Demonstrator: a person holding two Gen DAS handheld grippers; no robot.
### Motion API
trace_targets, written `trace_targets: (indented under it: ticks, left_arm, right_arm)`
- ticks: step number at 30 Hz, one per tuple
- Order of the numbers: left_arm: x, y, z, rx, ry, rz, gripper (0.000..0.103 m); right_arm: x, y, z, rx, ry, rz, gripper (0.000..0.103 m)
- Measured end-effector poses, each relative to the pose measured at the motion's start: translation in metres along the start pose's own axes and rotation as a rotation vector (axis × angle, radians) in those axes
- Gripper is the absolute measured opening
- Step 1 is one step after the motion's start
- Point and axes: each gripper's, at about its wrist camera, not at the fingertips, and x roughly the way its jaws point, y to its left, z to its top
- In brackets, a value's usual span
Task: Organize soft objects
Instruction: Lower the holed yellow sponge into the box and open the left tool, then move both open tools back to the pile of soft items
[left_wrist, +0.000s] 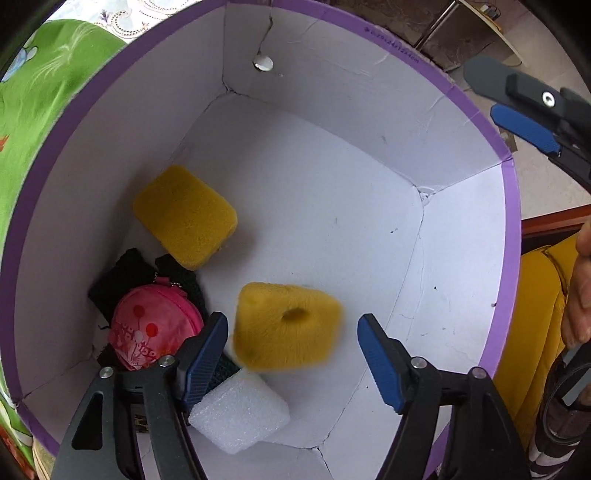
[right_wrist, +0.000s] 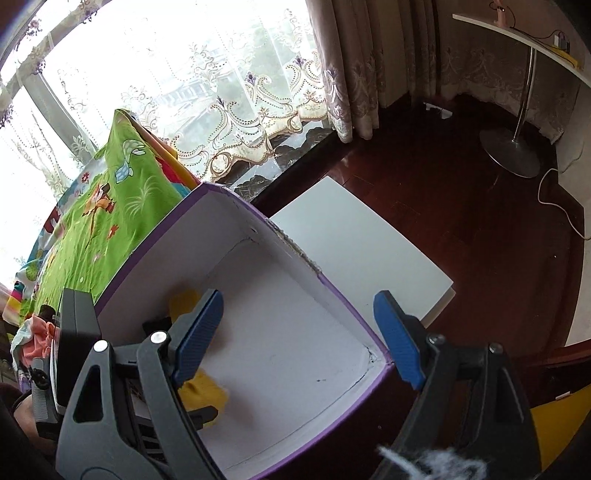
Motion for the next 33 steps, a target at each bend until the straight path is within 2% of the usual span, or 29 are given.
trace_targets:
  ticks: [3,8,13,21,28,33]
  left_arm:
    - [-0.013,0.003,-0.005,-0.013,-0.043,-0.019,0.08]
    - [-0.043,0.013,-0.018,-0.059,-0.124,-0.049,0.081]
    - [-0.089,0.029,-0.046,-0.114,-0.263,-0.033,0.081]
    - [-0.154,0.081,-0.115,-0.245,-0.476,0.043,0.081]
    - [-0.196,0.133,-0.183,-0.399,-0.622,0.027,0.081]
    - [-0.212,0.161,-0.236,-0.493,-0.69,0.029,0.08]
  right_arm:
    - [-0.001,0.005,-0.002,-0.008,0.004,0.005,0.086]
    - [-0.006,0.015,-0.001,-0.026,0.0,0.007,0.085]
    - [-0.011,0.032,0.0,-0.056,0.001,0.018,0.085]
    - [-0.011,0.084,-0.002,-0.157,0.021,0.065,0.086]
    - [-0.019,0.116,-0.007,-0.222,0.025,0.073,0.086]
    - [-0.02,0.146,-0.011,-0.288,0.033,0.091,0.086]
